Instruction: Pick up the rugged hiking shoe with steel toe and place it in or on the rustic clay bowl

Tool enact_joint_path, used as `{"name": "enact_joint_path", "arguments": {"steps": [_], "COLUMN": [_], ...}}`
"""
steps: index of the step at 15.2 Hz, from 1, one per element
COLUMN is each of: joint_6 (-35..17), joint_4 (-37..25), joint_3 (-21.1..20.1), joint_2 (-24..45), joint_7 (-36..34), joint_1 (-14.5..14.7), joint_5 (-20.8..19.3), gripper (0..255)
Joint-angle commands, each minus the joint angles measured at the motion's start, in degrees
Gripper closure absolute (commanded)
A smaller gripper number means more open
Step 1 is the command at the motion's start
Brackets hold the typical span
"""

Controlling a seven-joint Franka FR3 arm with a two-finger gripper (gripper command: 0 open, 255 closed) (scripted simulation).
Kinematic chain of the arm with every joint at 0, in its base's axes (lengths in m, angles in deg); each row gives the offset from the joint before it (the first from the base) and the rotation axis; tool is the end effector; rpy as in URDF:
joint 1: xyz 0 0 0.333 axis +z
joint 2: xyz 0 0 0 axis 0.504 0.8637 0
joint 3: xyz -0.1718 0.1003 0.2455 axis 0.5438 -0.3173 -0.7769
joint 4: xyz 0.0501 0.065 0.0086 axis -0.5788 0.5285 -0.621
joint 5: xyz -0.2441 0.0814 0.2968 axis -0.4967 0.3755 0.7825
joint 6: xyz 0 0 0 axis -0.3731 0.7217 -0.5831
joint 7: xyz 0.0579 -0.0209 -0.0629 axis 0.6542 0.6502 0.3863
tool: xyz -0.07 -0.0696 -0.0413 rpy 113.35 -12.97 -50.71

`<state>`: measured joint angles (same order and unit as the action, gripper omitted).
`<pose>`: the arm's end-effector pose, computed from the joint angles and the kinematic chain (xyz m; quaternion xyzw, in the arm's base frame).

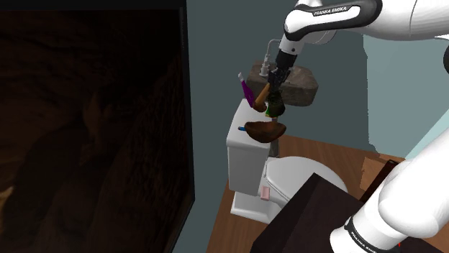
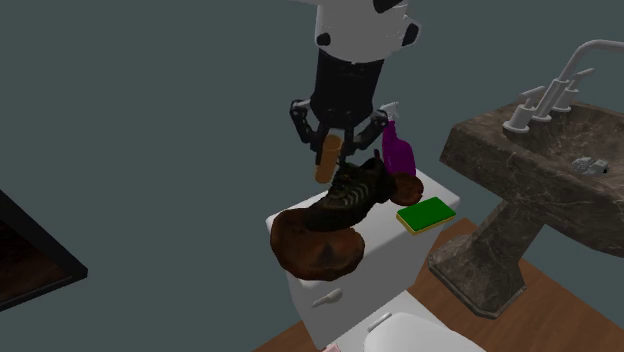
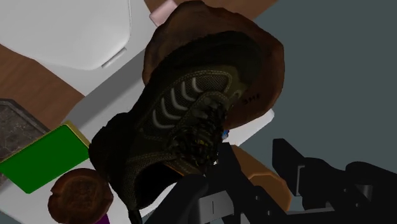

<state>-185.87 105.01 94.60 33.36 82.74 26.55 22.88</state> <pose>0.5167 -0.1618 0.5452 -0.9968 0.0153 -0.0603 0.0505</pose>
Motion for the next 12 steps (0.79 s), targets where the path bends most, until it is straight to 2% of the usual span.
{"name": "enact_joint_path", "arguments": {"steps": [1,12], "joint_6": [-1.6,-9.9], "joint_4": [1.6,8.6], "joint_3": [0.0,0.1], "joint_2": [0.0,1.3], "joint_7": [0.1,1.5], "joint_1": [0.0,0.0], "joint_5": [0.1,0.9], "gripper": [255,255]}}
